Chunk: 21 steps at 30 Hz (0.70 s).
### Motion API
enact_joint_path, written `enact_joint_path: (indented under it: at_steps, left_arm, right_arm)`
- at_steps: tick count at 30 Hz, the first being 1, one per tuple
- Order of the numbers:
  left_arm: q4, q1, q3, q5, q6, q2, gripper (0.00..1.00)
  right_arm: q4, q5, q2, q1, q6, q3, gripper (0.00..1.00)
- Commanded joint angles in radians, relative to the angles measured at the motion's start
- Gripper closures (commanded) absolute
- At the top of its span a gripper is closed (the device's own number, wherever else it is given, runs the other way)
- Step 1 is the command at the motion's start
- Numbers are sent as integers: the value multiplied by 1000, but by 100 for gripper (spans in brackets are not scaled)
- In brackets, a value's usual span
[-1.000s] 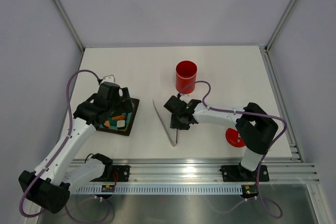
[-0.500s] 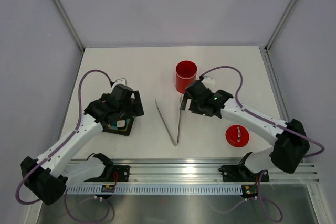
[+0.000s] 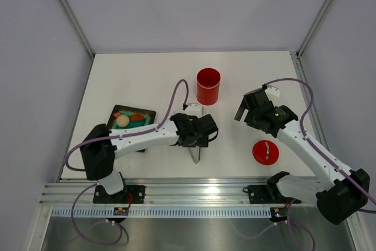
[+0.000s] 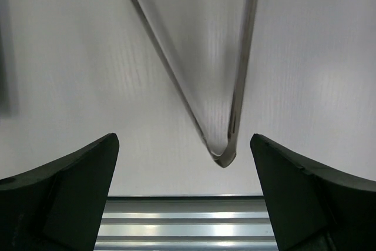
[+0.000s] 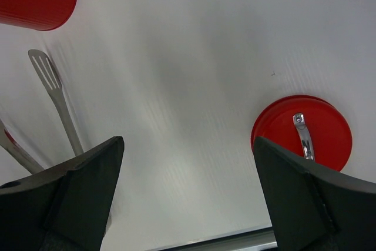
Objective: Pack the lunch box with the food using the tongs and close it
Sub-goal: Pick up the clamp at the center of the board.
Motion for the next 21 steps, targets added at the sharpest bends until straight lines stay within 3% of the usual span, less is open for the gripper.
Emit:
enact_joint_path:
  at_steps: [1,14,21]
  left_arm:
    - [-46,-32,85,-85,-116,107,1]
    - [88,-37,54,-38,-127,243,1]
    - [184,14,-10,-36,-131,265,1]
  right_arm:
    - [-24,-4,-41,-6,-24,-6,1]
    - [5,-57,-70,-6,-9,-56,1]
    - [19,-76,-65,-8,-7,-67,1]
